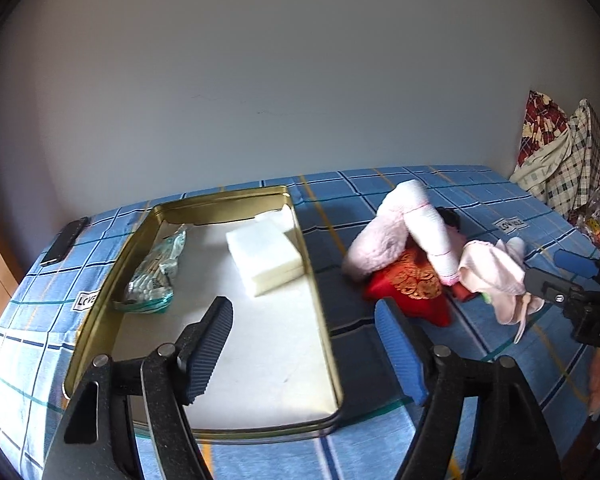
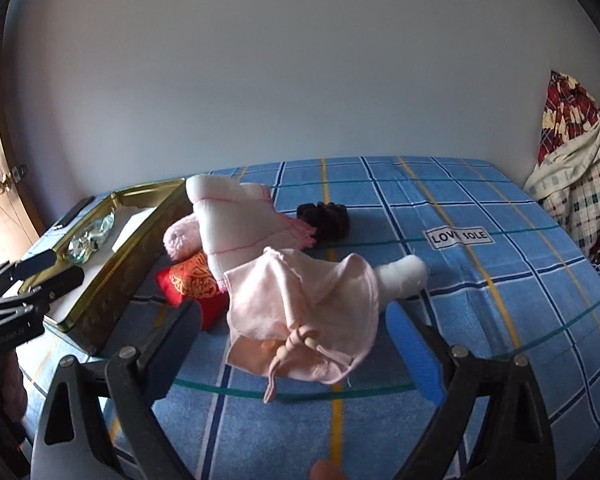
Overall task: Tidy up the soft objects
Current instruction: 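Move both tools back to the soft items and grasp the pink cloth with the right tool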
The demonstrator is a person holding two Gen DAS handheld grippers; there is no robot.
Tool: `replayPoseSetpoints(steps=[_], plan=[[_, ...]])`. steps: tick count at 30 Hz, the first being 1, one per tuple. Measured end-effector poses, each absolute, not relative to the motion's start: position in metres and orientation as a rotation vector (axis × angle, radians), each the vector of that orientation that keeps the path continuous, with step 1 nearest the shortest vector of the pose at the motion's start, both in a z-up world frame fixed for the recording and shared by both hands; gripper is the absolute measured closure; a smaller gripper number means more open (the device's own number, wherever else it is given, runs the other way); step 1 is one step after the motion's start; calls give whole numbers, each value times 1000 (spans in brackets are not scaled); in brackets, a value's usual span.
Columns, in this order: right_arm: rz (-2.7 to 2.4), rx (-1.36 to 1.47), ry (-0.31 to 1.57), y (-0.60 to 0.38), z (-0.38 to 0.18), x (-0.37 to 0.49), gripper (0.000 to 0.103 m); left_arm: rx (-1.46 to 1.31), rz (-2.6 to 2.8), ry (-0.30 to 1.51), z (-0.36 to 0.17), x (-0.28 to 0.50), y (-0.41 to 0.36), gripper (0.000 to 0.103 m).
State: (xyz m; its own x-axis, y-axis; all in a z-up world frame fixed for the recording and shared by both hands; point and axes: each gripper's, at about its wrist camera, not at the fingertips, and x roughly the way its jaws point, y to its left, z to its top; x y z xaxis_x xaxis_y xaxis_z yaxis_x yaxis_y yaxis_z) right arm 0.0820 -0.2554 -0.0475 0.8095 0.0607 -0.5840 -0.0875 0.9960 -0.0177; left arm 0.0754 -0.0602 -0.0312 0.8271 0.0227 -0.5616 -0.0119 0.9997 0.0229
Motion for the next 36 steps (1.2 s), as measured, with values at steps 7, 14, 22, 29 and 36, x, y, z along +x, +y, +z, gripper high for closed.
replayPoseSetpoints(steps=[7,14,22,29,36], plan=[[89,-56,672,-245,-56,103,8,27,17,585,-28,79,-69,26],[77,-67,724,-242,-62,121,14,46,6,592,-29,92,-81,25],[68,-80,763,-243,-73,130,24,59,-14,626,-35,113,-95,25],[57,-115,787,-244,-77,133,54,45,-9,626,-34,125,-100,25],[81,-97,700,-247,-66,122,87,44,-34,617,-36,130,-108,25]])
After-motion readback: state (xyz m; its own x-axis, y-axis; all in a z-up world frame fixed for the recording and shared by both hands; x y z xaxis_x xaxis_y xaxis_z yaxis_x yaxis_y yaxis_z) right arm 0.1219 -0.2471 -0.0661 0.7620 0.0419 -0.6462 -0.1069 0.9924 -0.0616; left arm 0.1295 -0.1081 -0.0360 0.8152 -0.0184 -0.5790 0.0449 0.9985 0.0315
